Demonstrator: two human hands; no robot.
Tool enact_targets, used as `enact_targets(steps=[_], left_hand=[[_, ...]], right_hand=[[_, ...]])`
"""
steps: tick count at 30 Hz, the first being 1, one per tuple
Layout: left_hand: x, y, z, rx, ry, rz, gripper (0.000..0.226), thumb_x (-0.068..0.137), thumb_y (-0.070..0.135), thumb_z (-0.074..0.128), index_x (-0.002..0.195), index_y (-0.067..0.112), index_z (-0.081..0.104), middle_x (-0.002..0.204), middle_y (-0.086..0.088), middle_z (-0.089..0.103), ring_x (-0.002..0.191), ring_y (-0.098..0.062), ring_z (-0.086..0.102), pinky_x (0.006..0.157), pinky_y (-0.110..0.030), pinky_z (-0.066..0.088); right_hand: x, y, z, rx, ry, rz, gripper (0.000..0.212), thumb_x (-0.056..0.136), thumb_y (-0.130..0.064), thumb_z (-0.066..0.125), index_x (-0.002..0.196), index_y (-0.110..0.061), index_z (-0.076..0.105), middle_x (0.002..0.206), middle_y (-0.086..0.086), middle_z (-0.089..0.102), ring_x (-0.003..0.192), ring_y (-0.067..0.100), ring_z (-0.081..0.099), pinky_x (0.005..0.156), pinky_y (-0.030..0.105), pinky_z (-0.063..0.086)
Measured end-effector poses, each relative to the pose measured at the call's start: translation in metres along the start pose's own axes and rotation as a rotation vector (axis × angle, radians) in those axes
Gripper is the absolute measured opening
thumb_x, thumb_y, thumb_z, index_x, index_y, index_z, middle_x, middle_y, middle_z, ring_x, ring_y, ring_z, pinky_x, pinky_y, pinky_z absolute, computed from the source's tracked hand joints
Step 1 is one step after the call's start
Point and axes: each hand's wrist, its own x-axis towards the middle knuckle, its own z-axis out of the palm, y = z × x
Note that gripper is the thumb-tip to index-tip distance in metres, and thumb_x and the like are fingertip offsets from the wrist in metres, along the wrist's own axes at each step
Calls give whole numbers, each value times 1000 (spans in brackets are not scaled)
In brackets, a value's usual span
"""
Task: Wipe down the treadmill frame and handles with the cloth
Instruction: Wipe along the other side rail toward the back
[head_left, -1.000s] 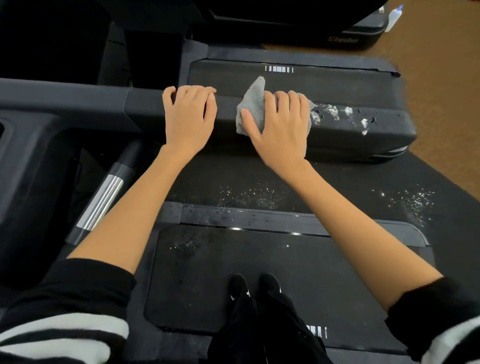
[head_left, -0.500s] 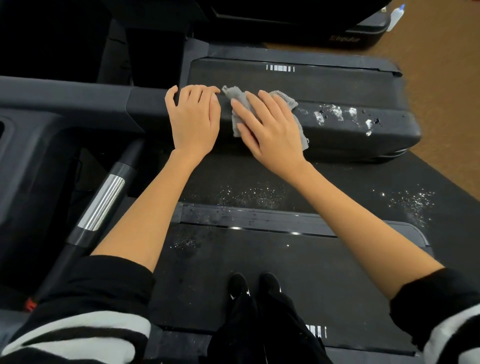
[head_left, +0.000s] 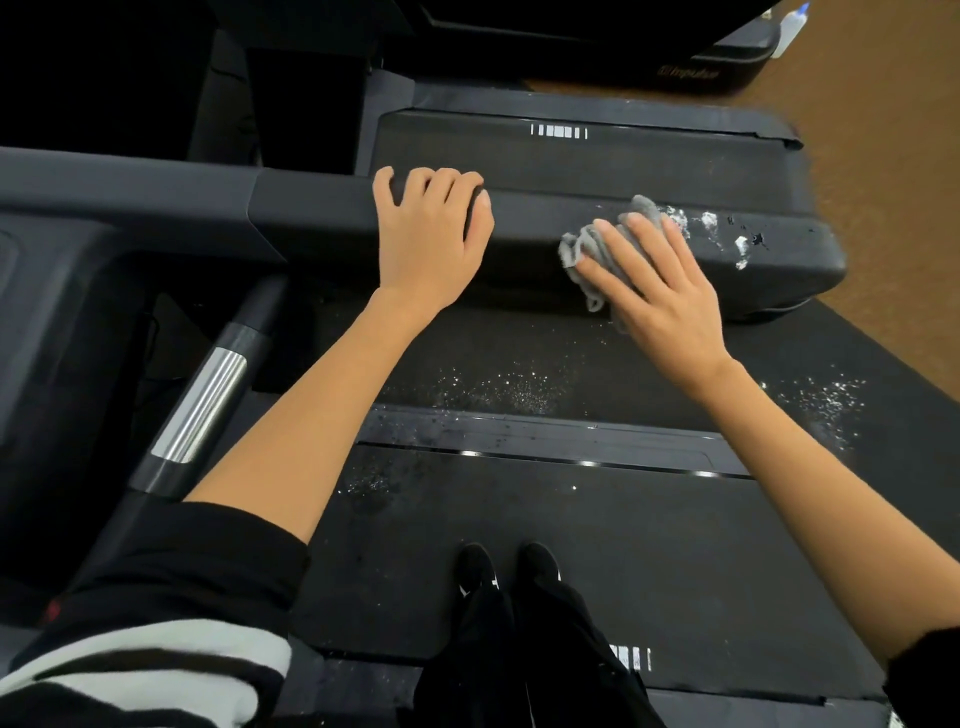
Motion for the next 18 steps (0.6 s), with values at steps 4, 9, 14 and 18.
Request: enact_targets(steps=[4,9,14,18], left_hand=[[1,4,3,4,-2,-13,44,98,35,26,117,19,63,113,1,66,109,-20,57,109,-49,26],[0,7,3,11,13,-32,44,98,34,26,114,20,64,112,2,66,108,-21,57,109,-49,26],[0,8,3,22,17,-32,45,97,33,24,115,21,64,111,2,66,107,-21,57,108,-49,26],[0,7,3,23,18,-25,44,98,33,25,115,22,64,111,3,66,107,-20,57,108,-47,27]], right_hand=[[9,-15,1,106,82,323,35,99,0,48,133,-3,57,126,20,60,123,38,50,107,51,41],[49,-36,12,164,207,622,22,100,-12,49,109,-5,68,104,11,68,104,30,59,101,41,45],[93,-45,21,203,197,659,20,97,-19,54,85,-9,67,75,2,65,71,21,57,91,37,50],[83,-38,15,306,110,417,23,100,-15,49,101,-5,69,100,6,70,87,22,63,97,36,47]])
